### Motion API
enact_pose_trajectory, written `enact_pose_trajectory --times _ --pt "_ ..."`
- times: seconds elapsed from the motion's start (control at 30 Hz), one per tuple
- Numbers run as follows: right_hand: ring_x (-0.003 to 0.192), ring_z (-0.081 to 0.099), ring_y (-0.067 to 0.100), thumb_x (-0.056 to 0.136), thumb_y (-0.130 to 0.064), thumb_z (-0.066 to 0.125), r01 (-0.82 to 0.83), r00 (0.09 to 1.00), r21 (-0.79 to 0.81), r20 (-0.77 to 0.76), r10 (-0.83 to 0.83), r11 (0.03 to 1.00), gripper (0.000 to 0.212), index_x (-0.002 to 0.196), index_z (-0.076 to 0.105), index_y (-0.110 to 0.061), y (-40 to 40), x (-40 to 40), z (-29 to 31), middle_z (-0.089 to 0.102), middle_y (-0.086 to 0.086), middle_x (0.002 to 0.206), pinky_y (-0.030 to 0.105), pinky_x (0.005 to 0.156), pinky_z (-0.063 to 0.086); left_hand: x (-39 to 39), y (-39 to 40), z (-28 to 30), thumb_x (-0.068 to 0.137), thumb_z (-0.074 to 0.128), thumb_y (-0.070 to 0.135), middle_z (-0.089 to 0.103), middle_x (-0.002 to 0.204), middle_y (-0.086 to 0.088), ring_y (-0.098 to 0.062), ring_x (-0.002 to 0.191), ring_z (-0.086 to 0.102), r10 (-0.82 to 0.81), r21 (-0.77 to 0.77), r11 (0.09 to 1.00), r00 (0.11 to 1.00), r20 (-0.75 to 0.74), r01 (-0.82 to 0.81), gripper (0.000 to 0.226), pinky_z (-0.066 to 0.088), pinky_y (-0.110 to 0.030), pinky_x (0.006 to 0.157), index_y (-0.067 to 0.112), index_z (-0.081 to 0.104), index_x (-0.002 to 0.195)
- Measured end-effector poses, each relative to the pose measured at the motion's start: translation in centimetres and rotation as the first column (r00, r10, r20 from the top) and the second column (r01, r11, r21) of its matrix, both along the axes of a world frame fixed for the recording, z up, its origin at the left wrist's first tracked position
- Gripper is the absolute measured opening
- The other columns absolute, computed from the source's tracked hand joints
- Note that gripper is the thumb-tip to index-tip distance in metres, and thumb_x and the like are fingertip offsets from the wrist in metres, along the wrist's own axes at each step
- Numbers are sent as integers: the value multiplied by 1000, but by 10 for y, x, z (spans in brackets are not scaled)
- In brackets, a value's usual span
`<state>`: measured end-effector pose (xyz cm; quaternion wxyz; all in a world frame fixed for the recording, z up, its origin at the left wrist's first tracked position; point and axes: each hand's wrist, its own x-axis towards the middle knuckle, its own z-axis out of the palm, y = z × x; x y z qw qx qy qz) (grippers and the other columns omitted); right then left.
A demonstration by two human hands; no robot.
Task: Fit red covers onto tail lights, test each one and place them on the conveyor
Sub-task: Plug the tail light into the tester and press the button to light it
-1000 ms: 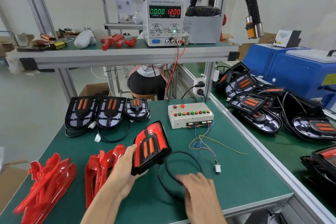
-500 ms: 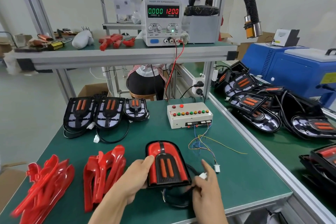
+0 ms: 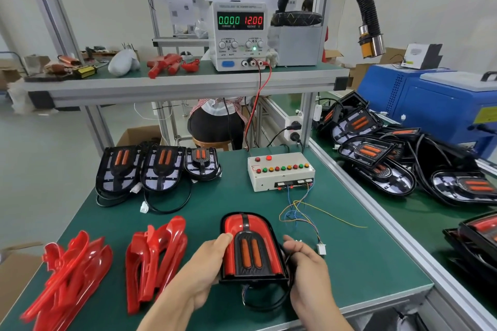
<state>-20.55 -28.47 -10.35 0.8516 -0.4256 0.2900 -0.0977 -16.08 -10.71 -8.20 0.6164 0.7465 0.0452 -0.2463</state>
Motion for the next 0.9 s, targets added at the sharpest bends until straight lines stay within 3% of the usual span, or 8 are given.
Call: enact_pose_trajectory --times 0.17,0.33,0.47,0.53,0.6,0.73,0.83,0.9 --pt "67 70 23 100 3 43 13 999 182 -37 -7 983 23 106 65 1 -1 2 15 69 14 109 36 63 55 -5 4 -1 107 33 46 80 101 -5 -25 109 70 9 16 1000 1000 -1 -9 57 43 -40 106 19 82 97" --pt "103 67 38 98 -17 60 -181 980 148 -53 190 972 34 128 64 -3 -1 6 19 69 22 119 56 102 50 -13 3 1 107 33 48 79 105 4 -13 109 70 -68 25 997 998 11 68 54 37 -42 114 25 81 102" --pt "104 73 32 100 -23 59 -329 944 -93 -23 328 940 38 138 59 -21 -1 4 21 71 15 122 53 91 58 -16 0 0 107 38 49 79 102 2 -14 101 73 -62 71 996 993 96 56 48 48 -44 107 16 73 109" --pt "101 75 29 102 -21 57 -329 942 -136 19 335 934 49 146 46 -41 -3 4 20 63 11 134 49 80 62 -16 -2 1 107 42 48 79 101 0 -16 99 75 -60 61 997 989 137 52 45 52 -42 102 13 70 109" --pt "98 75 31 104 -21 55 -321 944 -136 30 328 937 53 146 40 -48 -5 3 21 62 13 135 46 71 62 -17 -4 4 106 44 48 79 101 1 -15 97 75 -69 55 997 982 178 60 45 55 -38 96 11 68 110" --pt "89 75 36 103 -27 55 -338 941 -159 -35 336 928 28 119 64 -5 -13 -2 26 75 21 103 44 70 61 -19 -6 9 103 48 53 77 103 -11 -31 103 72 -62 45 998 968 241 53 55 54 -50 99 1 65 111" --pt "92 76 33 104 -25 53 -362 932 -196 -39 361 911 26 111 69 -6 -21 -6 29 77 18 101 42 74 61 -21 -11 12 102 51 53 75 101 -17 -36 98 72 -72 48 997 957 283 61 54 55 -55 96 1 65 106" --pt "97 75 31 105 -24 52 -408 911 -204 -30 411 890 27 114 69 -5 -31 -11 34 77 16 106 42 80 59 -21 -15 16 101 52 55 74 93 -14 -24 83 71 -90 74 995 937 338 68 51 57 -52 90 6 66 99"
